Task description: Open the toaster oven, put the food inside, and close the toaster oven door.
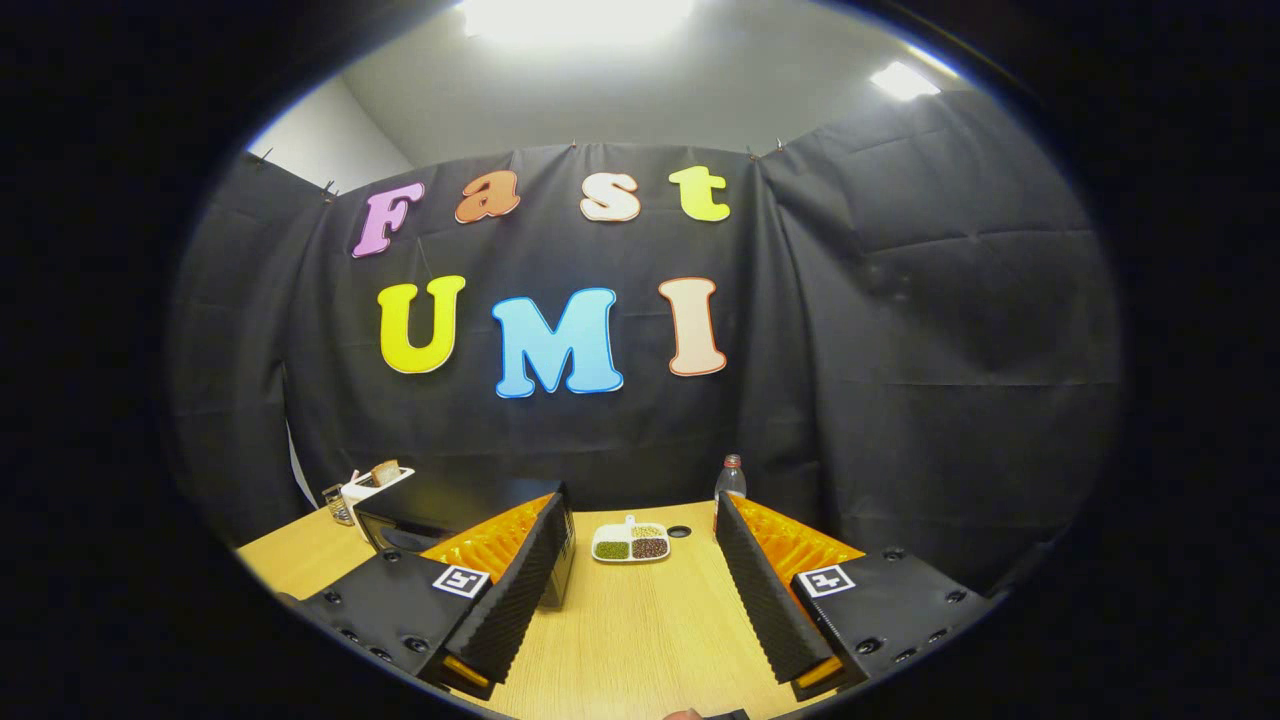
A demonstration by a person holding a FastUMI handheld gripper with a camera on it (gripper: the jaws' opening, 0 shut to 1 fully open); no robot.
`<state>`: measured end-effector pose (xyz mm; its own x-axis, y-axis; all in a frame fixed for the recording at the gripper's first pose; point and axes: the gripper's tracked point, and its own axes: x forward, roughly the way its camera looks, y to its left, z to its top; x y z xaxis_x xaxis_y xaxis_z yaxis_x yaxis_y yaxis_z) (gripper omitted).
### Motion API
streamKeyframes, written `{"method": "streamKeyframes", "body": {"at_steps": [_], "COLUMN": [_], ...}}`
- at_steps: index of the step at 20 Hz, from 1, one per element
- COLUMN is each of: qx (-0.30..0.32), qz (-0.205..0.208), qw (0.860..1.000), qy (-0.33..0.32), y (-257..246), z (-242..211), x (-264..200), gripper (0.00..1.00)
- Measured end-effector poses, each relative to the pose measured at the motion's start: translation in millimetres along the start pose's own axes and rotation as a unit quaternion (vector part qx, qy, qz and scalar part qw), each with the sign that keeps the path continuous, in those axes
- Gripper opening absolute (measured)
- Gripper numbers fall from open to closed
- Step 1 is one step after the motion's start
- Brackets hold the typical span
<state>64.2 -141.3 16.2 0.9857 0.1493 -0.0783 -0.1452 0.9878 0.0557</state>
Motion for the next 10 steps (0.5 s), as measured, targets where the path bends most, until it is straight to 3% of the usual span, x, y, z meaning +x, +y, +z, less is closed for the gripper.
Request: {"method": "streamKeyframes", "body": {"at_steps": [10], "qx": [0.002], "qz": [0.010], "qw": [1.000], "qy": [-0.001], "y": [5.2], "z": [6.3], "x": [0.7], "gripper": [0.96]}}
